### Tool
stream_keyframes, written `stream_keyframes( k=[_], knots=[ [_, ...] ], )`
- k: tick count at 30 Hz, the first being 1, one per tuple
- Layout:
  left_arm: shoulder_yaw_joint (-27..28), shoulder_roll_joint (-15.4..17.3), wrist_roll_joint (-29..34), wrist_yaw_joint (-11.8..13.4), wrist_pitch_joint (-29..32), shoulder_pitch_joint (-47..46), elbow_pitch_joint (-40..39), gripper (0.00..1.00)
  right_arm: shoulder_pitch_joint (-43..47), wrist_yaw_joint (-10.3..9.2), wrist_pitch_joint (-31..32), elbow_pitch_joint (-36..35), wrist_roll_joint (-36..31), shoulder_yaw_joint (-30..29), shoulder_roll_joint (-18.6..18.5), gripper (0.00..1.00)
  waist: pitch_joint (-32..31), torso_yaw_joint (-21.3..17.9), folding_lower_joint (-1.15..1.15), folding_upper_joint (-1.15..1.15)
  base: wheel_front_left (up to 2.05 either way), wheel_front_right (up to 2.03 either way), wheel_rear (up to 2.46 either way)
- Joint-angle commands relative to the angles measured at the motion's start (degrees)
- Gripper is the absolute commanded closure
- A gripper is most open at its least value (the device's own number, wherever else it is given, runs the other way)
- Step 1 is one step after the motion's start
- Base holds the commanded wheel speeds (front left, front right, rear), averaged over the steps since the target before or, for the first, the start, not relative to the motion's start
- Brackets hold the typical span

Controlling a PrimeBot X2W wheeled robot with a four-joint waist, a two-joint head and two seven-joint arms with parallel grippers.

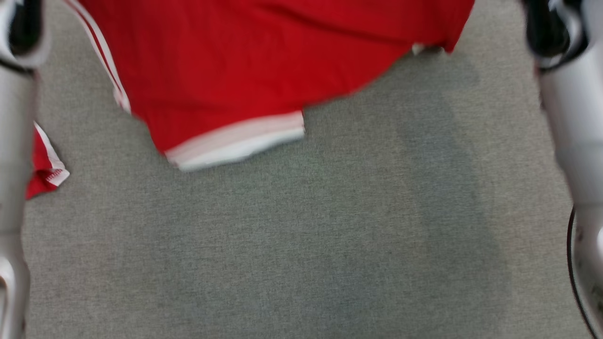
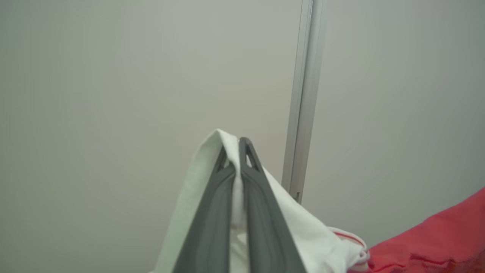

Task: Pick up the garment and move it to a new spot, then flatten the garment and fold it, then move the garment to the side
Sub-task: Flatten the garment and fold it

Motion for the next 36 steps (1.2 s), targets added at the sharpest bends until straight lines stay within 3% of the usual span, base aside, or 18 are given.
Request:
stream_keyframes(
  k=[1,10,21,30,36],
  knots=[
    [0.75,-0.14,-2.39,-0.06,0.23,-4.16,1.32,1.0,-4.77,0.01,0.16,1.7,0.53,0.31,-0.3,1.0,1.45,0.76,-0.02,0.0,0.0,0.0,0.0],
    [-4.36,-0.24,-3.68,-0.06,-0.39,-20.03,7.42,1.0,-19.99,0.01,-1.36,11.23,2.18,1.79,-0.78,1.0,1.02,0.75,-0.02,0.0,0.0,0.0,0.0],
    [-9.57,0.51,-7.64,-0.06,-1.82,-20.89,10.75,1.0,-21.14,0.01,-3.05,16.4,5.36,5.18,-1.66,1.0,4.97,1.19,-0.02,0.0,0.0,0.0,0.0],
    [-11.04,1.14,-12.18,-0.06,-3.95,-5.1,6.86,1.0,-5.59,0.01,-4.21,11.69,10.72,9.66,-3.0,1.0,4.75,1.69,-0.02,0.0,0.0,0.0,0.0],
    [-3.95,0.86,-10.55,0.52,-4.0,13.06,-2.28,1.0,10.61,0.01,-4.18,2.88,12.42,11.41,-3.23,1.0,1.37,1.02,-0.02,0.0,0.0,0.0,0.0]
  ],
)
